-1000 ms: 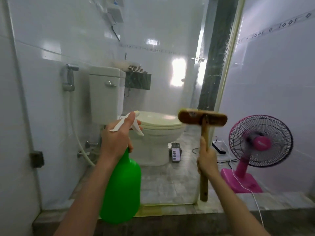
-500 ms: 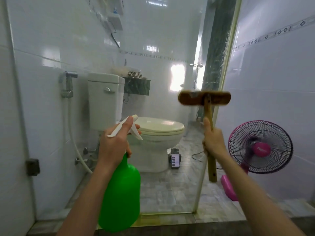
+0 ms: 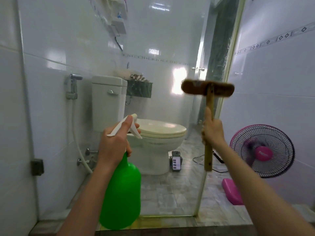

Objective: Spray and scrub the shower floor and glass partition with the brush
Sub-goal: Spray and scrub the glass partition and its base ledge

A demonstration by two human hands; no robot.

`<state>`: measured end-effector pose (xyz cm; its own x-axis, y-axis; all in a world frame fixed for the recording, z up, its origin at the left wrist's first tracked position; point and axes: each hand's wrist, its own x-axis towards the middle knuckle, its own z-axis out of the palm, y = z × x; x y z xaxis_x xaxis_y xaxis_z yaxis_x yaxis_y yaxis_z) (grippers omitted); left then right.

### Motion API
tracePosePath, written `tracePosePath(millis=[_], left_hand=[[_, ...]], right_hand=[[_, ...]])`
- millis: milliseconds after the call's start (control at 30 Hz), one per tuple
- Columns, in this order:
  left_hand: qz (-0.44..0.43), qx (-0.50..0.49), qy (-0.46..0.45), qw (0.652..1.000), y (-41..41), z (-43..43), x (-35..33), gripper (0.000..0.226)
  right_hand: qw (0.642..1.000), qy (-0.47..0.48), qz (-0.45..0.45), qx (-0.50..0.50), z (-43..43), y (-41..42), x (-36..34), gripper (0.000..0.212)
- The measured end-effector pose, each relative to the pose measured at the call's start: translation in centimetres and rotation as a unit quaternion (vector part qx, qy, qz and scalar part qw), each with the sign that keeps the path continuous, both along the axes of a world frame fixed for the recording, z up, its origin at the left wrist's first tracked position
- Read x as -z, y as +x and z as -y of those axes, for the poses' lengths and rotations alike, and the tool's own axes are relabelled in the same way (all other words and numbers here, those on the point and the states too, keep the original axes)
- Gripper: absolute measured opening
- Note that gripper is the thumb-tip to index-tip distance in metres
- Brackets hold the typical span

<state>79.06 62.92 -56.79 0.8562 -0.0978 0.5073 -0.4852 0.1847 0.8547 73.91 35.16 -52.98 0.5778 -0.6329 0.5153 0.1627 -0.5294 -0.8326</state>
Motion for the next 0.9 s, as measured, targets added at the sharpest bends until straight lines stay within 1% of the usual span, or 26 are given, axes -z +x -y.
tracePosePath(millis=[67,100,167,200,267,333,400,433,467,567,633,700,733,800,900], left_hand=[[-0.001,-0.010,-0.001,1.000,-0.2,-0.4,-0.2,0.042],[-0.002,-0.016,-0.003,1.000,-0.3,-0.7,-0.3,0.042],[-0.005,-0.023,-0.007,1.000,-0.3,-1.4,-0.6,0.041],[-0.007,-0.023,-0.011,1.000,-0.3,-1.8,-0.7,0.041],[-0.009,-0.028,-0.023,0.999,-0.2,-2.9,-0.7,0.043],[-0.012,-0.038,-0.036,0.999,0.0,-3.8,-0.8,0.042],[-0.011,-0.046,-0.031,0.998,0.1,-4.4,-0.7,0.039],[-0.010,-0.050,-0.028,0.998,0.1,-4.7,-0.6,0.038],[-0.011,-0.054,-0.028,0.998,0.1,-4.9,-0.6,0.038],[-0.010,-0.079,-0.025,0.997,0.7,-5.6,-0.4,0.037],[-0.006,-0.088,-0.029,0.996,1.0,-6.1,-0.3,0.036],[-0.005,-0.089,-0.036,0.995,1.3,-6.4,-0.3,0.034],[-0.005,-0.090,-0.039,0.995,1.5,-6.6,-0.4,0.034],[-0.009,-0.094,-0.044,0.995,1.6,-7.1,-0.3,0.034],[-0.011,-0.101,-0.032,0.994,2.0,-7.6,0.1,0.036]], right_hand=[[1.000,-0.005,0.028,0.000,-0.5,0.7,-4.4,0.053],[0.999,-0.008,0.037,-0.001,-0.5,1.1,-5.1,0.053],[0.999,-0.011,0.033,-0.003,-0.6,1.5,-3.6,0.053],[0.999,-0.014,0.033,0.002,-0.7,1.7,-1.2,0.054],[0.999,-0.008,0.020,0.024,-1.5,1.5,6.3,0.055],[0.998,-0.015,-0.049,0.031,-3.2,0.2,14.0,0.055],[0.988,-0.074,-0.135,0.031,-4.9,-1.0,17.4,0.055],[0.983,-0.100,-0.152,0.033,-5.4,-0.8,17.0,0.055],[0.981,-0.121,-0.148,0.028,-5.9,-0.1,15.4,0.054],[0.990,-0.117,-0.074,-0.016,-8.2,3.1,7.2,0.051],[0.992,-0.120,-0.035,-0.018,-9.4,5.1,2.3,0.052],[0.993,-0.113,-0.004,-0.018,-9.6,6.1,1.1,0.053],[0.994,-0.107,-0.007,-0.016,-9.3,6.2,2.1,0.053],[0.995,-0.091,-0.026,-0.014,-8.9,4.9,7.3,0.053],[0.991,-0.077,-0.111,-0.010,-9.1,1.6,15.6,0.058]])
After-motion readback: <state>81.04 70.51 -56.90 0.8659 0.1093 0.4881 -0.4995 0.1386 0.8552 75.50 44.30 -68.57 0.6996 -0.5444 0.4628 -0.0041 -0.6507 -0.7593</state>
